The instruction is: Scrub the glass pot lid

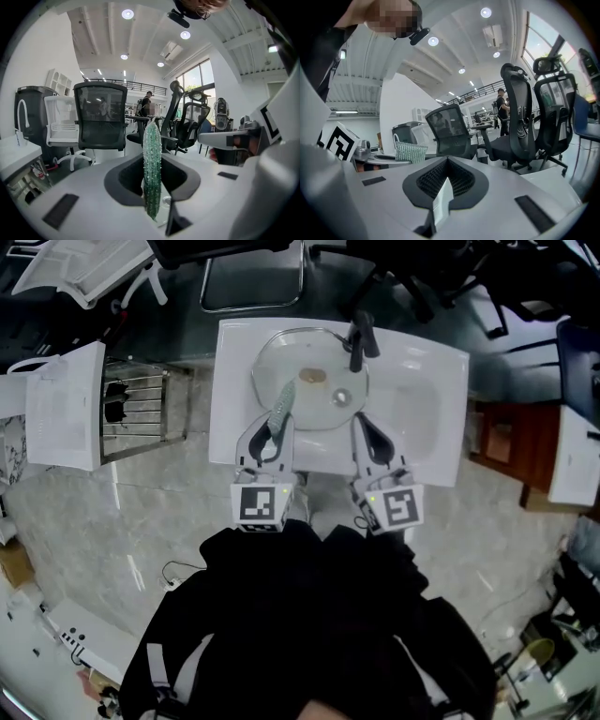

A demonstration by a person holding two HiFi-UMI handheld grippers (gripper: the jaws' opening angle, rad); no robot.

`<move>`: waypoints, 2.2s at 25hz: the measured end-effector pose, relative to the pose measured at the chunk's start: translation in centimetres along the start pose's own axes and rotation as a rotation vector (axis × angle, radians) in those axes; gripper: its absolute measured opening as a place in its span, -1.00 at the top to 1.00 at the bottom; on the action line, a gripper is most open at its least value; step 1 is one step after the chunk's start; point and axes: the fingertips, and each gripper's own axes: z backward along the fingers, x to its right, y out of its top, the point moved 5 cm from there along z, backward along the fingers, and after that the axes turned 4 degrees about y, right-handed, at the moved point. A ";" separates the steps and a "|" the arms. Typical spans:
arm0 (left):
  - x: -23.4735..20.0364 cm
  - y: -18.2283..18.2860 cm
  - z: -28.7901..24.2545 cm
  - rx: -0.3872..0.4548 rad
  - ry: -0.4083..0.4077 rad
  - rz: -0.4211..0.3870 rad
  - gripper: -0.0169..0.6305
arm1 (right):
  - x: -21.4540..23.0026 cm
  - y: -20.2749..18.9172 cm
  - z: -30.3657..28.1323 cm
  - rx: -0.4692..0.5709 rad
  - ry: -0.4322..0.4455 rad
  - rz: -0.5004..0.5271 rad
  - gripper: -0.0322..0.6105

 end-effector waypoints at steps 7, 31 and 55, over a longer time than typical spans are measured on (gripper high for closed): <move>-0.4 -2.2 -2.4 -0.063 0.028 -0.076 0.74 | 1.7 -1.7 -0.8 0.005 0.014 -0.026 0.94; -5.9 -7.7 -13.3 -0.188 0.090 -0.223 0.74 | 3.5 -6.9 -4.4 -0.095 -0.048 -0.051 0.94; -4.7 -10.1 -18.5 -0.291 0.120 -0.176 0.73 | 5.3 -9.2 -5.5 -0.131 -0.102 -0.105 0.94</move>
